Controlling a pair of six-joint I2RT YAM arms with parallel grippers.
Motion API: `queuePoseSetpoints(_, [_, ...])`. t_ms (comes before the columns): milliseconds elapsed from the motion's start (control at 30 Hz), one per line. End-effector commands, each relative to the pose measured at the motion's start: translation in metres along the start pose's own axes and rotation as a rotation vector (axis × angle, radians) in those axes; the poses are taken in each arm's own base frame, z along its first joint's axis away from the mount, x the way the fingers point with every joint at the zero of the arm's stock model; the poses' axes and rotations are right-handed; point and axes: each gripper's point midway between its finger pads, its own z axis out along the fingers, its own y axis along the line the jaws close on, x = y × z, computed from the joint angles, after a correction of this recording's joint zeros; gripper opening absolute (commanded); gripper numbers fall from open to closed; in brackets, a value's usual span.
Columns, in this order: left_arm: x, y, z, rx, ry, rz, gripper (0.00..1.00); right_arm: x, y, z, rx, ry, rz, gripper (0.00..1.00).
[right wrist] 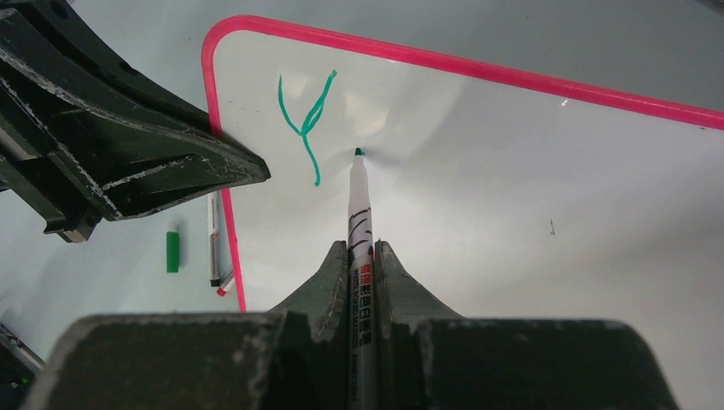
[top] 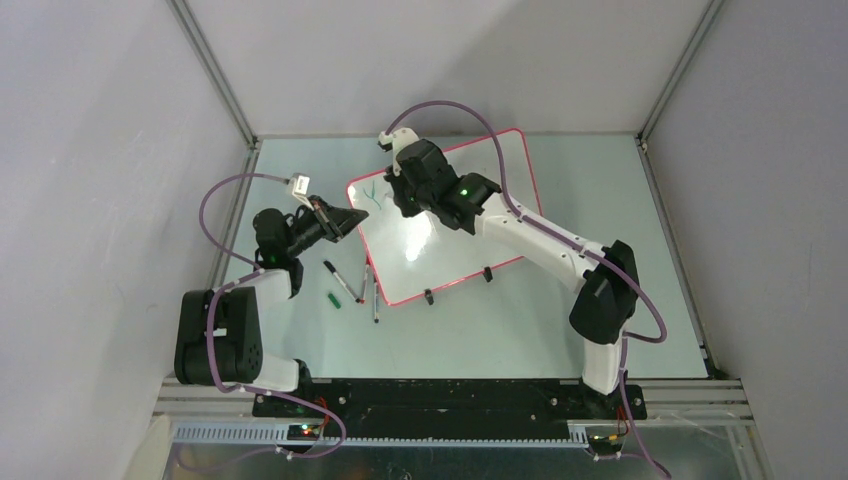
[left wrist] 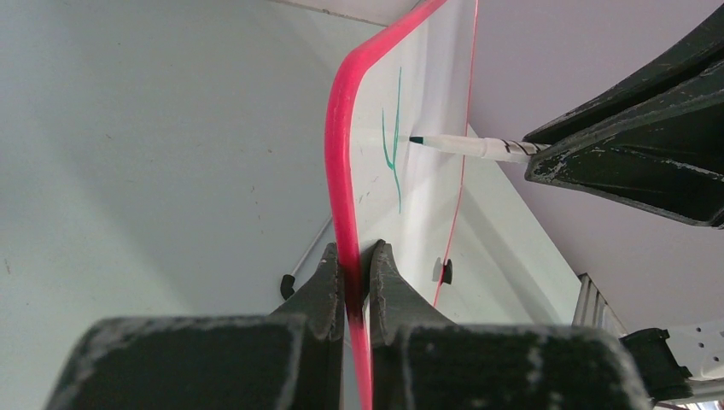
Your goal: Write a sentence on the whiteboard
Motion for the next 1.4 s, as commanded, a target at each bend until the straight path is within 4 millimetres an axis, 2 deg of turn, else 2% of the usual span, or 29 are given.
queuePoseSetpoints(0, [0.031,0.038,-0.003,-0.139,0.074,0.073,0.00,-0.018,-0.002,-0.002,0.010,-0.045,0.003,0.00])
queuePoseSetpoints(400, [0.031,0.038,-0.003,-0.139,0.074,0.072,0.00,-0.008,0.007,-0.001,-0.036,-0.002,-0.021,0.00])
queuePoseSetpoints(700, [0.031,0.038,-0.003,-0.140,0.075,0.074,0.00,0.003,0.007,-0.010,-0.052,0.016,-0.022,0.00])
queuePoseSetpoints(1367, [0.031,0.039,-0.003,-0.144,0.076,0.074,0.00,-0.004,-0.021,-0.013,0.051,-0.002,0.015,0.00])
